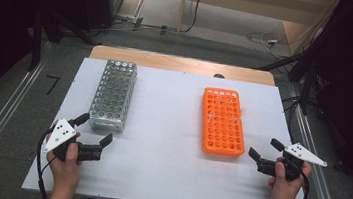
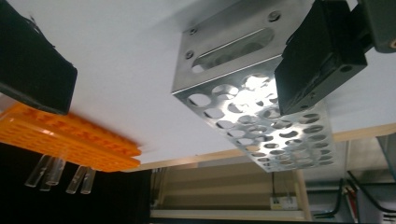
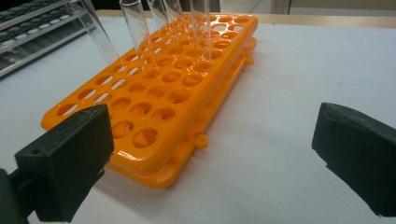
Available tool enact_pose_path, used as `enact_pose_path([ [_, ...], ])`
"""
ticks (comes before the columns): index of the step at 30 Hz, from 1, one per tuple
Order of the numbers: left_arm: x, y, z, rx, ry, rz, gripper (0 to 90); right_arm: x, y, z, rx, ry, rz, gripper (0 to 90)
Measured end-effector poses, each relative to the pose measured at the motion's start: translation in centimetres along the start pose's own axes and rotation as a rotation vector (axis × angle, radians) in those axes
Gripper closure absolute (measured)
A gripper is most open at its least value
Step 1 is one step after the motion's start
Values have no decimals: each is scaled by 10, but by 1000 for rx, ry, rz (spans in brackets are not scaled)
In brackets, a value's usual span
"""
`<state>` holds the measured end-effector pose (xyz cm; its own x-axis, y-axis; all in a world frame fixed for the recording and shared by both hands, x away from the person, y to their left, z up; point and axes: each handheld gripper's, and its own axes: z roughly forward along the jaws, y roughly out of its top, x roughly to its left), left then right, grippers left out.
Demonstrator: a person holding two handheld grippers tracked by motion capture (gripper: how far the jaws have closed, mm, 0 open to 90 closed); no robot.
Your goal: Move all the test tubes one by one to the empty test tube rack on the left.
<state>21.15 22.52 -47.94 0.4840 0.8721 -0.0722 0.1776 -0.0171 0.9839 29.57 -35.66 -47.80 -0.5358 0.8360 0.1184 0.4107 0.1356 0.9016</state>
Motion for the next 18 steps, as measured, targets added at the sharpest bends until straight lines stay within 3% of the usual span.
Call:
enact_pose_path([
  [8, -7, 0, 2, 12, -26, -1, 0, 6, 10, 1, 25, -13, 1, 0],
  [13, -6, 3, 0, 8, -13, -10, 0, 11, 17, -2, 9, -14, 22, 0],
  [18, -10, 3, 1, 31, -25, -9, 0, 16, 26, 3, 24, -32, -7, 26],
])
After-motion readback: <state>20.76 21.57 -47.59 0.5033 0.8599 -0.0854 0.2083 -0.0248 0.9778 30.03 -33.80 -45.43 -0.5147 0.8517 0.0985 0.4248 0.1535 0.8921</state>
